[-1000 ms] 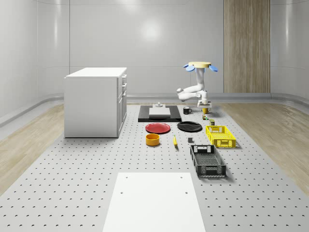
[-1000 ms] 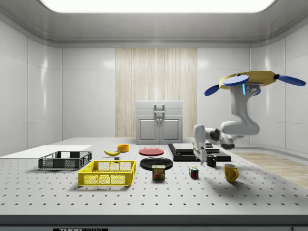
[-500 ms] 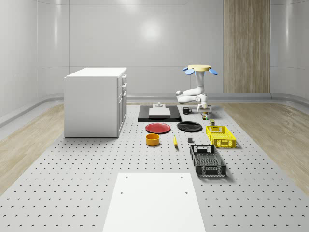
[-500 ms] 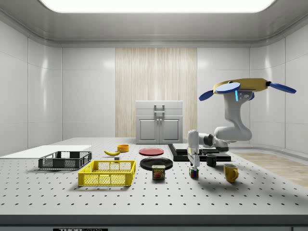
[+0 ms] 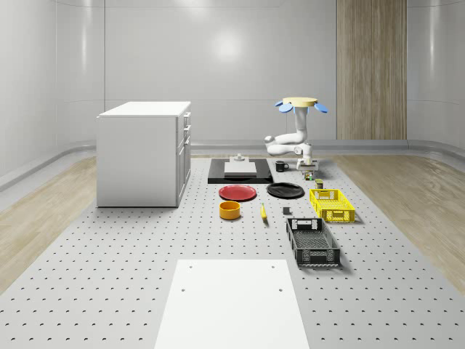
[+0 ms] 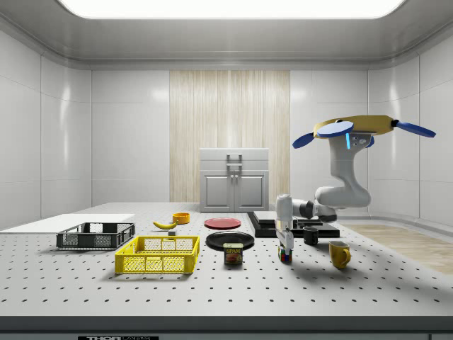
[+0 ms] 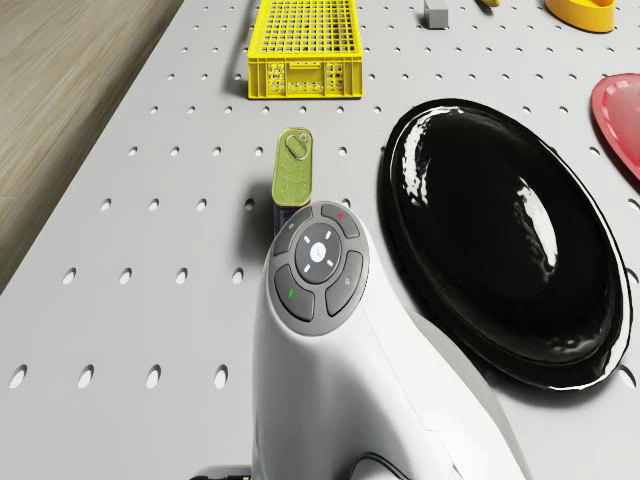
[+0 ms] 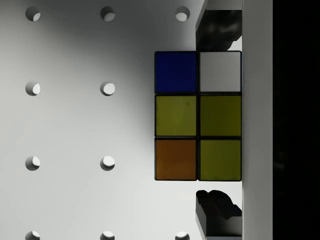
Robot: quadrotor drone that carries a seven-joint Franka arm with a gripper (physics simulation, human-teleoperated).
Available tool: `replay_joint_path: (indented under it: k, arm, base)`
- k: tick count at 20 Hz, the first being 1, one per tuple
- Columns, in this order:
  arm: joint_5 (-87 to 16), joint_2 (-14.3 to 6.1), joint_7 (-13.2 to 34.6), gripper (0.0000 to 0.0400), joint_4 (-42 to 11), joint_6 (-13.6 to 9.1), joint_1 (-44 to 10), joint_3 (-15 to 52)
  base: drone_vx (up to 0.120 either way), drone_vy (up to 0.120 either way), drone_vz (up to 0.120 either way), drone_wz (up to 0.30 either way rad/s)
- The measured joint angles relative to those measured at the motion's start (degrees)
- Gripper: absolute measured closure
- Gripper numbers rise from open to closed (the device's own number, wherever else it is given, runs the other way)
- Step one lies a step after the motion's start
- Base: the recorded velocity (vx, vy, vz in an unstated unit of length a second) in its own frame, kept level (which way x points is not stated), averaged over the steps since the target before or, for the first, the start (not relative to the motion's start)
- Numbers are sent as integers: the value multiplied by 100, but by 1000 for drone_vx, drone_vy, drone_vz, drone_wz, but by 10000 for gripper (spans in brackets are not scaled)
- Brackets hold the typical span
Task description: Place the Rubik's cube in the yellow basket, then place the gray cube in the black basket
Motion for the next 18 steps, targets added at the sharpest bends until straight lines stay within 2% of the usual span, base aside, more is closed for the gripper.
replay_joint_path:
  k: [6, 16, 18]
  arm:
    - [-151, -131, -1, 0, 54, 194, -24, -188]
    - [-130, -231, 46, 0, 167, 333, -172, -181]
    - [-119, -254, 54, 29, 176, 356, -189, -175]
  base:
    - [0, 0, 0, 0]
    - [0, 0, 0, 0]
    - [0, 0, 0, 0]
